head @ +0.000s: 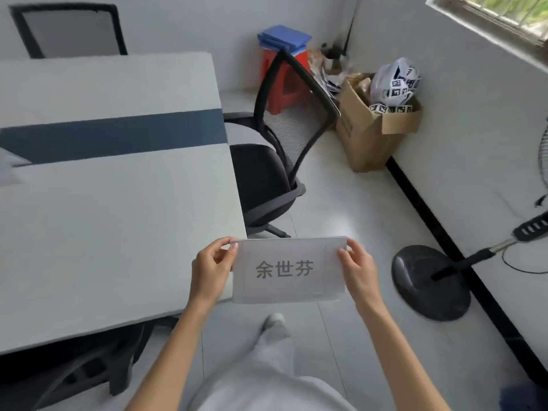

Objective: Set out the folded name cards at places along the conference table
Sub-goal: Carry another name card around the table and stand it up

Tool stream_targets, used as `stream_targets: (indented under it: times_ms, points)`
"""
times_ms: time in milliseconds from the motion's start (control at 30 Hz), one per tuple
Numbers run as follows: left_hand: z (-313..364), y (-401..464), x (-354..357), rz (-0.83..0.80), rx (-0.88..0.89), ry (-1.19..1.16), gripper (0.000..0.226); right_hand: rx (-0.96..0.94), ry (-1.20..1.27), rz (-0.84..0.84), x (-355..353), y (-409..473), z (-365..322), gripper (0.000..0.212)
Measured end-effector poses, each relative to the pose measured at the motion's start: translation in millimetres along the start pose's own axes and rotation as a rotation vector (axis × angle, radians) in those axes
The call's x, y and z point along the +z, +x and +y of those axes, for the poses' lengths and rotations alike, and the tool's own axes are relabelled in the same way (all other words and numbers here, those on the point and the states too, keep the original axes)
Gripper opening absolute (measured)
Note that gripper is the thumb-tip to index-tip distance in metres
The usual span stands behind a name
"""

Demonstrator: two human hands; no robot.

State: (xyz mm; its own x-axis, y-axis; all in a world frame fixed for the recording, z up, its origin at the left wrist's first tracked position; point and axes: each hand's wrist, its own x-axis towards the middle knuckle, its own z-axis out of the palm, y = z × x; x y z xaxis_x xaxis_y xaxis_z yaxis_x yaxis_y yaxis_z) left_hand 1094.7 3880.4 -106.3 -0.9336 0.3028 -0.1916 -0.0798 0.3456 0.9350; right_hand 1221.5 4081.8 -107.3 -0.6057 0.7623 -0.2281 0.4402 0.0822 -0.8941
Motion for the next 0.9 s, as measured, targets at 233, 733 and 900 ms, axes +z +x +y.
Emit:
stream_targets:
  times_ms: [233,733,900]
  points:
    - [2,71,-22,0.251,-0.088,-0.033,0.03,-0.224,-0.275,-0.326,64,113,-54,0.031]
    - [-36,119,-34,1.037,-0.358,-0.135,0.022,-0.635,-0.53,-1.195,289,249,-141,0.047]
    - [-25,141,-15,1.22,-0.445,-0.073,0.022,-0.74,-0.557,-1.366,327,274,-159,0.045]
